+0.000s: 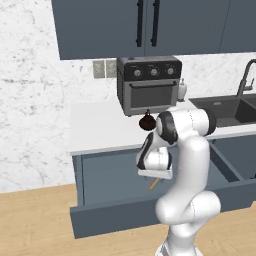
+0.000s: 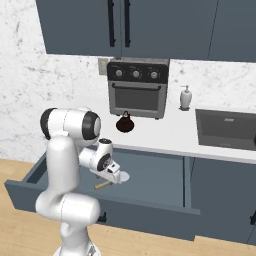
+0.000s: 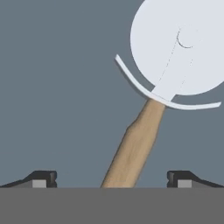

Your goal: Pick the pizza cutter from the drawer and place it on the counter.

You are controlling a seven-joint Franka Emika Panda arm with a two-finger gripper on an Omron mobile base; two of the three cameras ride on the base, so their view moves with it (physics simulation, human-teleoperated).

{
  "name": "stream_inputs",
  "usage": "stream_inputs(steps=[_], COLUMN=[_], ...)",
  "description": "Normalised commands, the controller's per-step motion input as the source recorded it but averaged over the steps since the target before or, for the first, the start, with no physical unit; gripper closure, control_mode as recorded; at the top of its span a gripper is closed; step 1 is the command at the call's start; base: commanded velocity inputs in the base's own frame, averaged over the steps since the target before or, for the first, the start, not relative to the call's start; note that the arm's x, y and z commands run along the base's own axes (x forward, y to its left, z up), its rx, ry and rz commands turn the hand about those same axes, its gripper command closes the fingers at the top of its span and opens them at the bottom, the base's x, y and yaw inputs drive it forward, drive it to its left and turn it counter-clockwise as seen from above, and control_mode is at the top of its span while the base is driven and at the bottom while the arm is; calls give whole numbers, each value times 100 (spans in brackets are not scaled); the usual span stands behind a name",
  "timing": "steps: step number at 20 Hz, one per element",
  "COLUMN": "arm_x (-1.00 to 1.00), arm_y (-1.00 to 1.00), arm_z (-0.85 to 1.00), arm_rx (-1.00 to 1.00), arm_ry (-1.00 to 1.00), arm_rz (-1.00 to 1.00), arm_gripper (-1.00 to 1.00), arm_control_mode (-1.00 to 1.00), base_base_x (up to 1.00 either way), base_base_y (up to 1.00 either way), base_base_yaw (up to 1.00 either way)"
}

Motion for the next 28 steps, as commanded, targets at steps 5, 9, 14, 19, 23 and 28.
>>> stream_inputs(steps=[5, 9, 14, 19, 23, 28], arm_x=[2, 0, 0, 0, 0, 2], arm_y=[0, 0, 0, 0, 0, 0], arm_z=[-28, -28, -20, -1, 0, 5], arm_rx=[0, 0, 0, 0, 0, 0], arm_ry=[0, 0, 0, 0, 0, 0], arm_rz=[0, 0, 0, 0, 0, 0], arm_gripper=[-100, -100, 100, 100, 100, 100], arm_control_mode=[-100, -100, -100, -100, -100, -100], base_base_x=[0, 0, 0, 0, 0, 0], base_base_y=[0, 0, 0, 0, 0, 0], base_base_yaw=[0, 0, 0, 0, 0, 0])
